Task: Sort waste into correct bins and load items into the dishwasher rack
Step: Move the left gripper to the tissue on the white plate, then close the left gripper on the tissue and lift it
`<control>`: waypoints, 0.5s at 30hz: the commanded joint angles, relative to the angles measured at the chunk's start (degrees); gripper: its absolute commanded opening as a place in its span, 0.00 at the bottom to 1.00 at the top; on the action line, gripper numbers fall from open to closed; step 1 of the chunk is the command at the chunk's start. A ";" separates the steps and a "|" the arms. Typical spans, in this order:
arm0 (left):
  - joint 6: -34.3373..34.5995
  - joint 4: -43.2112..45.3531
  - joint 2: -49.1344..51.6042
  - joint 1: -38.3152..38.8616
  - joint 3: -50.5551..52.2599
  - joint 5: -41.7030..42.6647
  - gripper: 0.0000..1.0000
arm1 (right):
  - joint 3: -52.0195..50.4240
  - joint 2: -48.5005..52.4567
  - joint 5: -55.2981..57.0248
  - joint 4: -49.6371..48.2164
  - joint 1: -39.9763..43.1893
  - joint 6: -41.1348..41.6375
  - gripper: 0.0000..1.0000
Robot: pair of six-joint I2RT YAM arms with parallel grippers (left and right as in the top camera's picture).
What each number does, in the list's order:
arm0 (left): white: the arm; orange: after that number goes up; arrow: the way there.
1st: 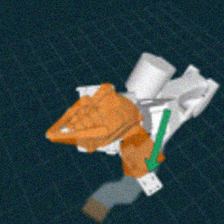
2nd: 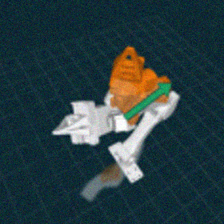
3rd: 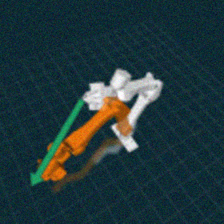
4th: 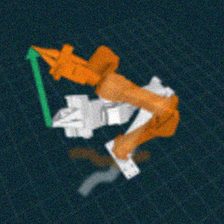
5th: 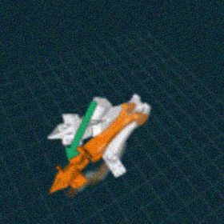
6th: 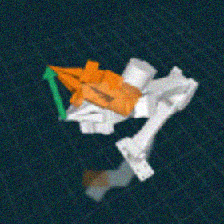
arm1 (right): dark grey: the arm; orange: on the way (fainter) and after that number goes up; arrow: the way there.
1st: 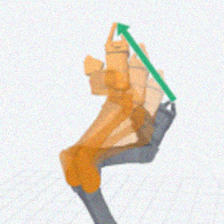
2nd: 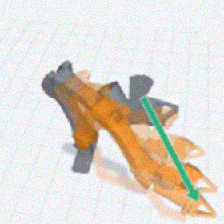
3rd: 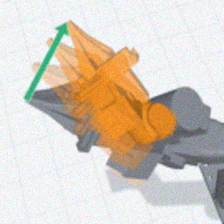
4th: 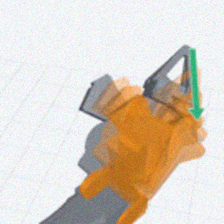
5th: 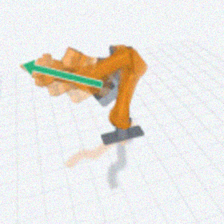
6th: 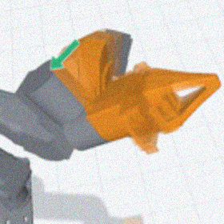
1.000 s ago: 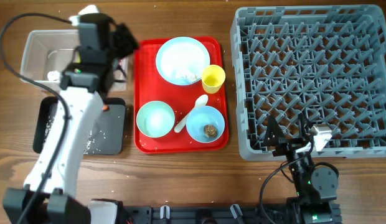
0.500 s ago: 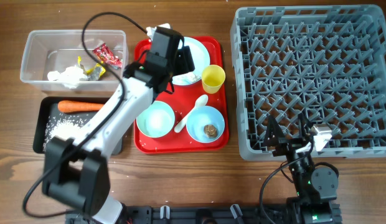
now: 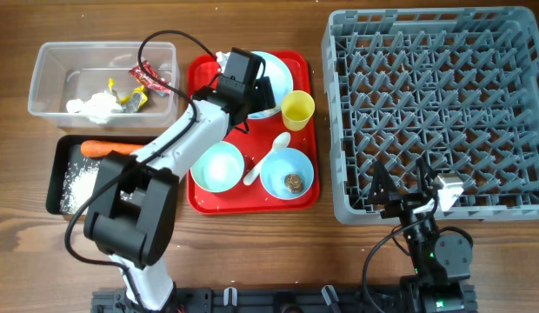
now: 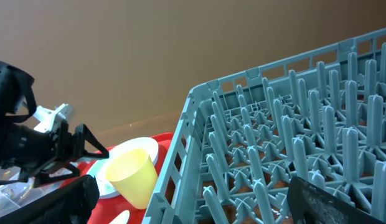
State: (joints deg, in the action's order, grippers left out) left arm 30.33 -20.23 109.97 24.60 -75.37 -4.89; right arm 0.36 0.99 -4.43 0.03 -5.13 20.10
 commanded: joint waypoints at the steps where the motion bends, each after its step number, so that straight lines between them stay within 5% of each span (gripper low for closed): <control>1: 0.59 1.66 2.54 0.28 -0.44 0.39 0.85 | -0.07 -0.35 0.57 -0.17 -0.17 -0.44 1.00; 11: 0.57 2.47 6.78 1.66 -0.44 0.37 0.80 | -0.07 -0.35 0.57 -0.17 -0.17 -0.44 1.00; 13: 0.57 2.54 7.04 1.66 -0.44 0.35 0.64 | -0.07 -0.35 0.57 -0.17 -0.17 -0.44 1.00; 15: 0.55 2.75 7.04 1.66 -0.44 0.35 0.37 | -0.07 -0.35 0.57 -0.17 -0.17 -0.42 1.00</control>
State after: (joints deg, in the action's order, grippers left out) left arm 31.07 -17.91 116.25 26.06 -75.37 -4.60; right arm 0.36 0.99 -4.43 0.03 -5.13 20.10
